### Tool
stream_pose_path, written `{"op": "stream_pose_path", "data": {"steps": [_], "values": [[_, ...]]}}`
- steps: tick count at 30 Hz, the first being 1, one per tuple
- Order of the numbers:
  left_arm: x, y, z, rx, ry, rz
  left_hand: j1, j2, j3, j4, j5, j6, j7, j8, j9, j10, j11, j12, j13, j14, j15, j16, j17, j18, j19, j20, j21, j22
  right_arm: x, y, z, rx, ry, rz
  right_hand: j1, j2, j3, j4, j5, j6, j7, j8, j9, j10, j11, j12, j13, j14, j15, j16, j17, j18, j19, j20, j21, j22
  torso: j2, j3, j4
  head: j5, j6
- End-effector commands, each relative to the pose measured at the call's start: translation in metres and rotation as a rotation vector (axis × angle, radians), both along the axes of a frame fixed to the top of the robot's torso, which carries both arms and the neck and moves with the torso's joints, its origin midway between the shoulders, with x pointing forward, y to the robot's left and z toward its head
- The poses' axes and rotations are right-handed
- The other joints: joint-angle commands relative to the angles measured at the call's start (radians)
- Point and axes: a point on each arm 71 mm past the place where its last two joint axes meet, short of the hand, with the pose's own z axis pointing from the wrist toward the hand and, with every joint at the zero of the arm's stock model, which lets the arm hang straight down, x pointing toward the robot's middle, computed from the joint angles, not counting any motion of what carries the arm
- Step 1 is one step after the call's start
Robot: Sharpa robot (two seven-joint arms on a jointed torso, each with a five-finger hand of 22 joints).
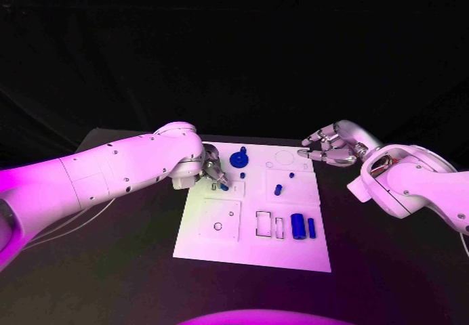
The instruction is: Assemble the parts on the task board
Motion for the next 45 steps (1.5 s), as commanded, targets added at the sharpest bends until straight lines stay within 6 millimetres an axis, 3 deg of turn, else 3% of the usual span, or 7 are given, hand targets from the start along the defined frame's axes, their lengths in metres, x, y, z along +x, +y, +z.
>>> {"op": "stream_pose_path", "data": {"steps": [1,31,45], "values": [[-0.0018,-0.0034,-0.0013,-0.002,0.014,-0.017,-0.011,0.000,0.007,-0.001,0.004,0.029,-0.020,0.007,0.003,0.011,0.000,0.008,0.004,0.096,-0.008,0.006,0.245,-0.011,0.007,-0.002,0.007,0.002,-0.0003,0.0013,-0.0009,-0.007,0.005,0.014,0.001,0.010,-0.007,-0.001,0.005,0.006,0.001,0.004,-0.002,-0.001,-0.006,-0.002,-0.001,0.066,-0.007,-0.005,0.096,0.008,-0.001,-0.008,-0.004,0.160,0.000,-0.0003,0.0003,0.000,0.000],[0.0005,-0.0066,-0.0032,0.022,0.033,-0.021,-0.088,0.014,0.020,0.010,0.003,0.041,-0.023,0.016,0.012,0.025,-0.004,0.018,0.014,0.096,-0.011,0.006,0.246,-0.013,0.012,-0.003,0.015,0.015,-0.0010,0.0018,-0.0009,-0.006,0.005,0.016,0.001,0.010,-0.007,-0.001,0.007,0.006,0.001,0.004,-0.002,-0.001,-0.006,-0.002,-0.001,0.066,-0.007,-0.005,0.095,0.008,-0.001,-0.008,-0.005,0.160,0.001,-0.0005,-0.0013,-0.003,-0.003],[0.0025,-0.0052,-0.0032,0.036,0.021,-0.011,-0.154,-0.008,-0.020,0.026,0.003,0.049,-0.022,0.020,0.016,0.028,-0.003,0.018,0.014,0.096,-0.010,0.006,0.246,-0.013,0.012,-0.002,0.016,0.017,-0.0013,0.0013,-0.0007,-0.006,0.003,0.016,0.000,0.010,-0.009,0.000,0.012,0.006,0.001,0.004,-0.002,-0.004,-0.006,-0.004,-0.005,0.065,-0.007,-0.007,0.093,0.009,-0.002,-0.008,-0.008,0.158,0.000,-0.0001,0.0002,-0.006,-0.005]]}}
